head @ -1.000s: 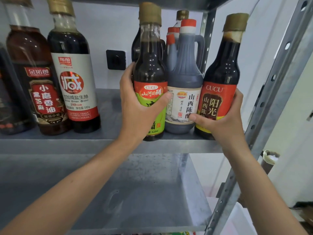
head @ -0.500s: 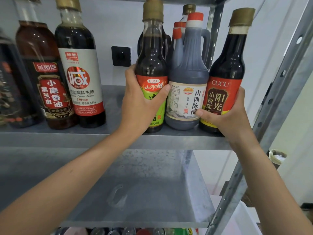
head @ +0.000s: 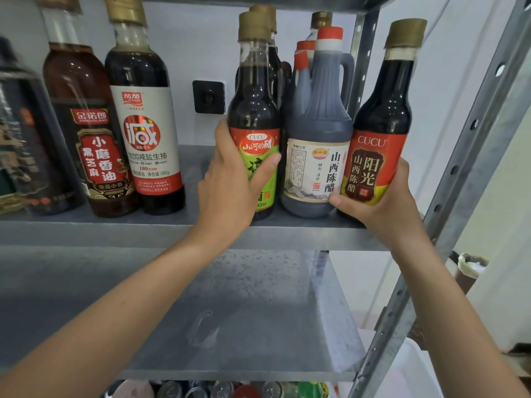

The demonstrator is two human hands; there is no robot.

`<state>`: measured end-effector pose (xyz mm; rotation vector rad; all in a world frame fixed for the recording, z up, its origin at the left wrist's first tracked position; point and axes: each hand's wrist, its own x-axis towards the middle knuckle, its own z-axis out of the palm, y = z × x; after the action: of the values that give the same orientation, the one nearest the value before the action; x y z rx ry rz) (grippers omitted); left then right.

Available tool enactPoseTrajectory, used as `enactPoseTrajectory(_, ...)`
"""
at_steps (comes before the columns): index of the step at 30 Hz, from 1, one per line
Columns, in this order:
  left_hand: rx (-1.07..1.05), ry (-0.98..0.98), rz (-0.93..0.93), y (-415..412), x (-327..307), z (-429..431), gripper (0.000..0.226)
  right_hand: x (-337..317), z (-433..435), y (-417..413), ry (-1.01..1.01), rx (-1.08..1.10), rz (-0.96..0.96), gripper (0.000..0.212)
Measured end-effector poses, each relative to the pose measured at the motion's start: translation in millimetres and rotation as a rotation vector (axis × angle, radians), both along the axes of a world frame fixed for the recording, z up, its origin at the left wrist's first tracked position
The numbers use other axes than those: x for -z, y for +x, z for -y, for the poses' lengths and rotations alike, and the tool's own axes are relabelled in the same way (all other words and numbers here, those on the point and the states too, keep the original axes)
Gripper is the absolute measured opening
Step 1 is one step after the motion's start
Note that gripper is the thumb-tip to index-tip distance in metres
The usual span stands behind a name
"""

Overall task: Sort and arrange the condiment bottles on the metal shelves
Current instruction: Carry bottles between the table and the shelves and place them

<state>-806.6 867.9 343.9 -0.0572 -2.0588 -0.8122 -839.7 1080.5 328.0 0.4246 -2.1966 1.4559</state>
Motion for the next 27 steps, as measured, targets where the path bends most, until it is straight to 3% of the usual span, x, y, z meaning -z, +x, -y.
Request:
enactPoseTrajectory(7,-0.056,-0.07,0.056,-2,6,2,0.081,-2,-2,-3,0.121,0.048,0.066,0.091)
enactPoseTrajectory(15,-0.191,-0.114,0.058,3,6,-3,0.085,-5,-3,-4,0.162,0.079,0.118,0.107)
enactPoseTrajectory(22,-0.293,-0.119,-0.001,8,9,16,0.082,-2,-5,-8,0.182,0.109,0.121,0.08)
enactPoseTrajectory(27,-0.274,-0.076,0.047,0,7,29,0.077,-1,-4,-9,0.201,0.131,0.108,0.079)
